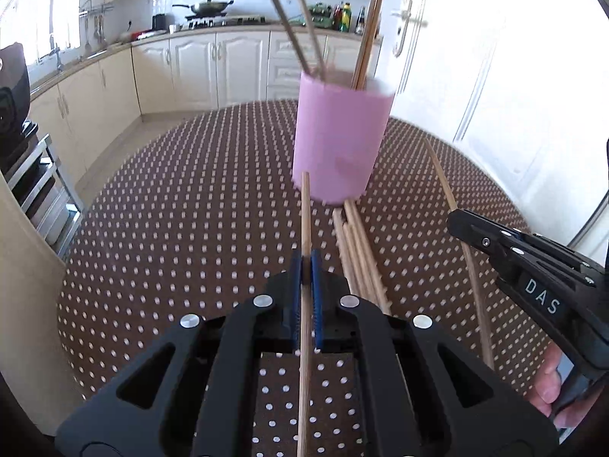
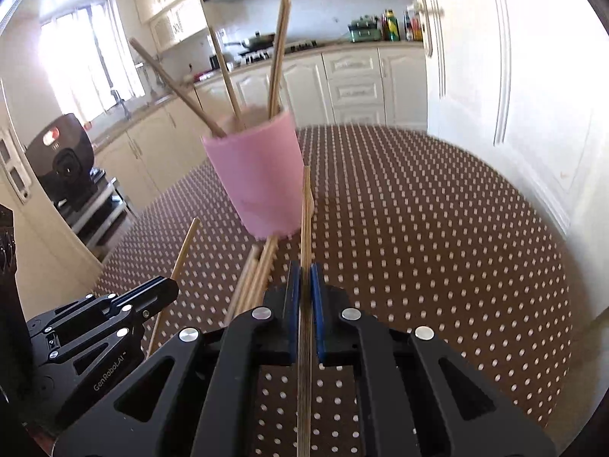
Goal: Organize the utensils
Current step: 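Lift both held chopsticks up over the pink cup, then lower both held chopsticks into the pink cup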
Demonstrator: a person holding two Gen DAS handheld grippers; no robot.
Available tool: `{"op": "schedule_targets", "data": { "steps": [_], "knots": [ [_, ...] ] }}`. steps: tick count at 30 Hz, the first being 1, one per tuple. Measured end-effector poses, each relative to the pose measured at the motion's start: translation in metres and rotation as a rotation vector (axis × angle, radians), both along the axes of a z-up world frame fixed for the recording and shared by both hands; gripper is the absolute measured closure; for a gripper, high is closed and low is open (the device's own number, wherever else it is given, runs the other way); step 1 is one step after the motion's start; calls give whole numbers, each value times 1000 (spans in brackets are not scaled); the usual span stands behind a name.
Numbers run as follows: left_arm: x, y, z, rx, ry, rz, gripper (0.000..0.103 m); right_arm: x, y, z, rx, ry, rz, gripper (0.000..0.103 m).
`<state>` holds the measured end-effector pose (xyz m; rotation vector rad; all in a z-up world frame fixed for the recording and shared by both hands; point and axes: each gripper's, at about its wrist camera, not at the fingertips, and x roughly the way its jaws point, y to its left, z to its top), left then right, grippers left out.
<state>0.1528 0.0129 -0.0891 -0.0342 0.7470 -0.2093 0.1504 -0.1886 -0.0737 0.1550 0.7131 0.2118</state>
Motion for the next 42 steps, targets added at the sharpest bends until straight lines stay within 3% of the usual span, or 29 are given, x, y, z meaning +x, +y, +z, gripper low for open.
{"op": "schedule_targets", "data": {
  "steps": [10,42],
  "knots": [
    [7,3,32,-54,-105,-2,97,0,-1,32,19,-119,-4,98],
    [22,-3,128,-106,-360,-4,97,15,1,116,57,-422,-6,98]
  ]
}}
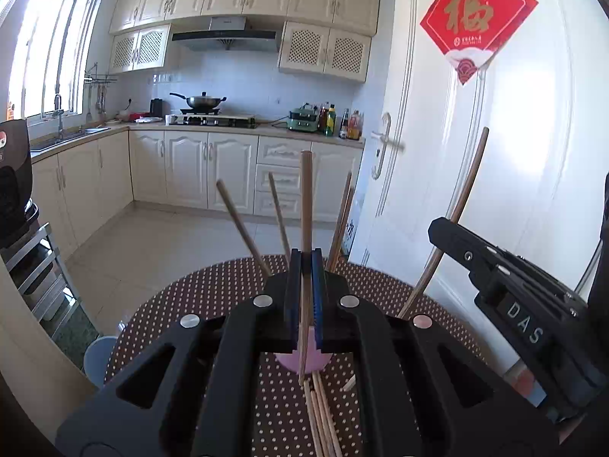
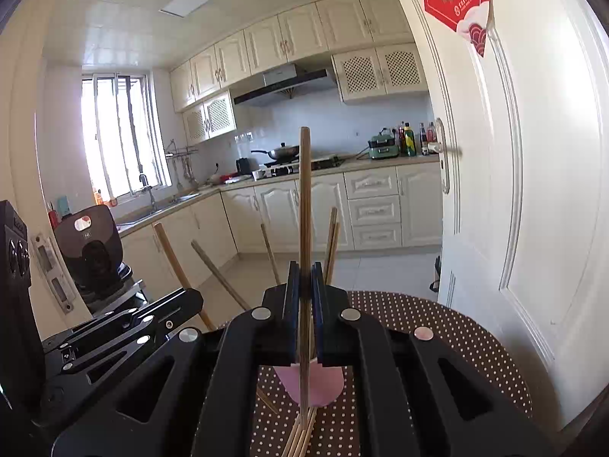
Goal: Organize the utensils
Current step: 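Lower both held chopsticks into the pink cup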
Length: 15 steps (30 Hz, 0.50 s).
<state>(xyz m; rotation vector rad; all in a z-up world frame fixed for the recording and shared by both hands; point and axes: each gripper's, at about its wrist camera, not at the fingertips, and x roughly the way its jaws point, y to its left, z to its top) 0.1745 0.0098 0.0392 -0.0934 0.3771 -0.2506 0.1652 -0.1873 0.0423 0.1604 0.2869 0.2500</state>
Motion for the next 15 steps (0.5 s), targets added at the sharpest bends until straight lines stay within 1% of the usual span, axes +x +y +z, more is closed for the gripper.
{"op": "schedule_targets", "data": {
  "steps": [8,15],
  "knots": [
    [6,-4,24,-1,-73,-11,97,7,1,17,-10,-60,-3,98],
    [10,-4,36,-3,-112,-18,97,16,0,29,2,-92,0,98]
  ]
}}
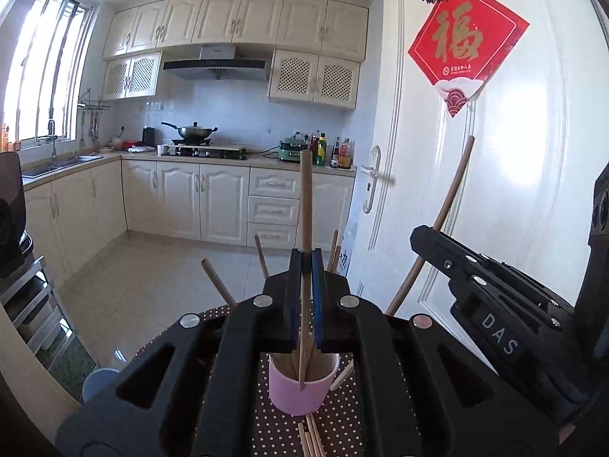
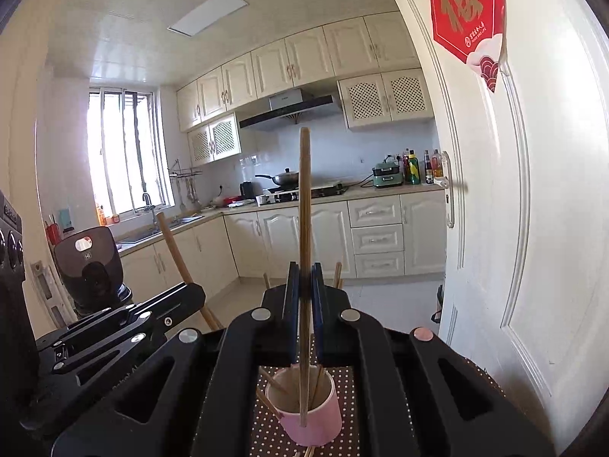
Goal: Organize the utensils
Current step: 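Lower both held chopsticks into the pink cup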
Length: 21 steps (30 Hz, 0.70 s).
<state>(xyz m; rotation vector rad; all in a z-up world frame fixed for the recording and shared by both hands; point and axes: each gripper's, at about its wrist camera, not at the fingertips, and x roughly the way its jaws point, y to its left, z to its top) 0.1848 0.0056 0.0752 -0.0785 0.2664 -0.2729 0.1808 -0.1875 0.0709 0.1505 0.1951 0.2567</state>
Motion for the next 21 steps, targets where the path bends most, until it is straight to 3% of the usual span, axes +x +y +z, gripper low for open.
{"op": "schedule_targets", "data": {
  "steps": [12,16,21],
  "knots": [
    [15,-1,15,-8,-41,4,97,23,2,3,29,-4,16,98],
    [21,-1,-1,10,-26,-3,97,27,3,-8,21,17,18,98],
    [21,13,-27,38,49,-30,95,29,-7,-23,33,68,5,98]
  ]
}}
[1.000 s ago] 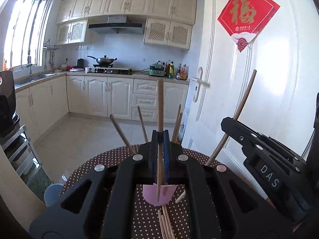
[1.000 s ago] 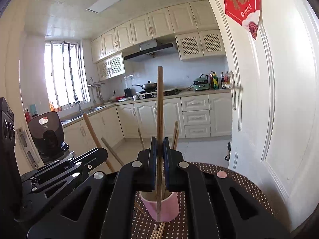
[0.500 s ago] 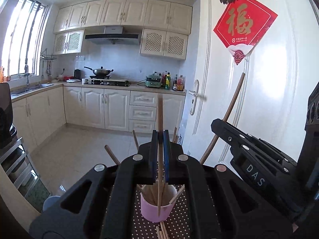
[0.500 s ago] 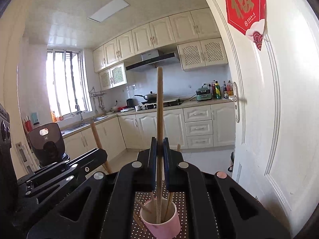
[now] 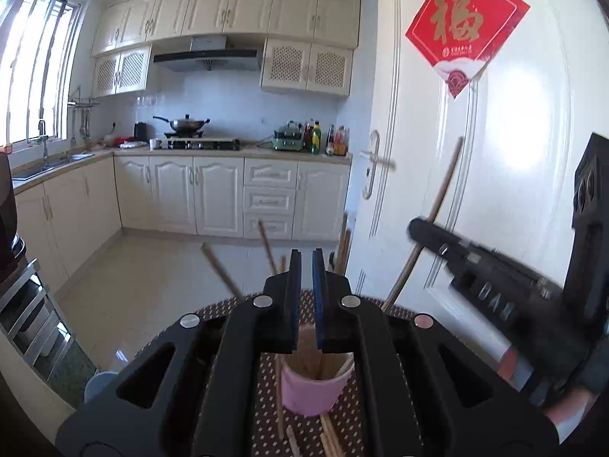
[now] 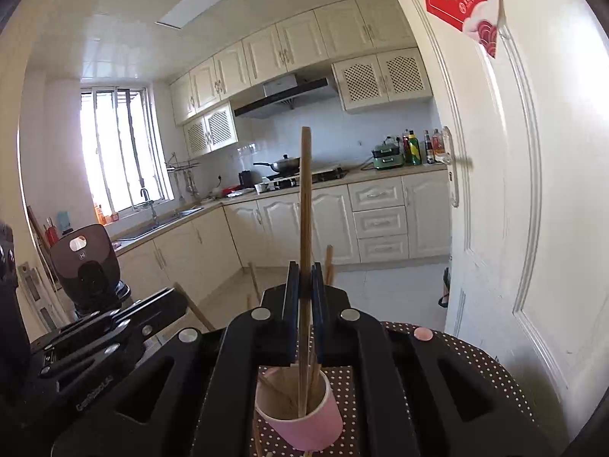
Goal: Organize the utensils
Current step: 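Lower both held chopsticks into the pink cup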
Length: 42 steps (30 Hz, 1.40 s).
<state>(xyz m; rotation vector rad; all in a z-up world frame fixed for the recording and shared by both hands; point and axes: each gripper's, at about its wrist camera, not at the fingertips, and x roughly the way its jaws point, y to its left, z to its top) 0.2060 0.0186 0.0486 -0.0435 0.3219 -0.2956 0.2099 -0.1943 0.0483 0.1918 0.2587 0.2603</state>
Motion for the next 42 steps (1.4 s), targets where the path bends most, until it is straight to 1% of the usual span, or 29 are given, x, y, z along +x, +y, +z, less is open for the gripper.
{"op": "schedule_targets", "data": {
  "steps": [1,2,3,4,5,7,10,13,14,15,17,19,20,23,25,27,28,29,32,37,42],
  "knots": [
    [-1,4,-6,10,19,10,93,-1,-1,-1,-1,2,-2,98],
    [-1,9,-14,24,40,15,79,-4,-3,-3,0,6,-8,98],
    [-1,12,-20,32,56,14,46,-5,-5,-4,1,9,-12,98],
    [-2,17,-28,28,69,13,35,-8,-8,-5,2,12,-15,98],
    [-4,23,-36,12,77,20,34,-10,-10,-6,5,13,-19,98],
    [-2,27,-47,12,113,35,34,-13,-13,-7,10,18,-18,98],
    [9,26,-63,11,169,38,35,-14,-13,-6,12,21,-18,98],
    [22,16,-69,27,190,19,44,-13,-13,-7,12,25,-20,98],
    [28,12,-72,37,203,22,49,-12,-12,-7,12,27,-18,98],
    [30,12,-75,39,211,18,51,-11,-12,-7,11,28,-17,98],
    [41,7,-80,41,235,15,51,-9,-10,-8,7,32,-13,98],
    [48,4,-81,52,244,25,59,-9,-7,-8,1,32,-8,98],
    [51,3,-81,49,248,27,67,-8,-6,-8,-3,31,-5,98],
    [58,-1,-79,61,263,27,73,-6,-4,-8,-9,32,5,98],
    [60,-4,-81,74,277,24,81,-4,-3,-8,-11,33,9,98],
    [62,-5,-82,79,289,25,92,-3,-3,-9,-13,36,11,98],
    [63,-6,-83,83,292,25,94,-2,-4,-10,-11,38,10,98],
    [63,-7,-84,89,294,29,96,-2,-4,-10,-10,41,10,98],
    [64,-10,-83,103,290,46,97,0,-5,-12,-10,50,7,98],
    [55,-6,-77,93,263,56,97,-1,-4,-10,-5,42,6,98],
    [44,-6,-64,79,227,68,97,-2,-1,-7,-1,27,6,98]
  ]
}}
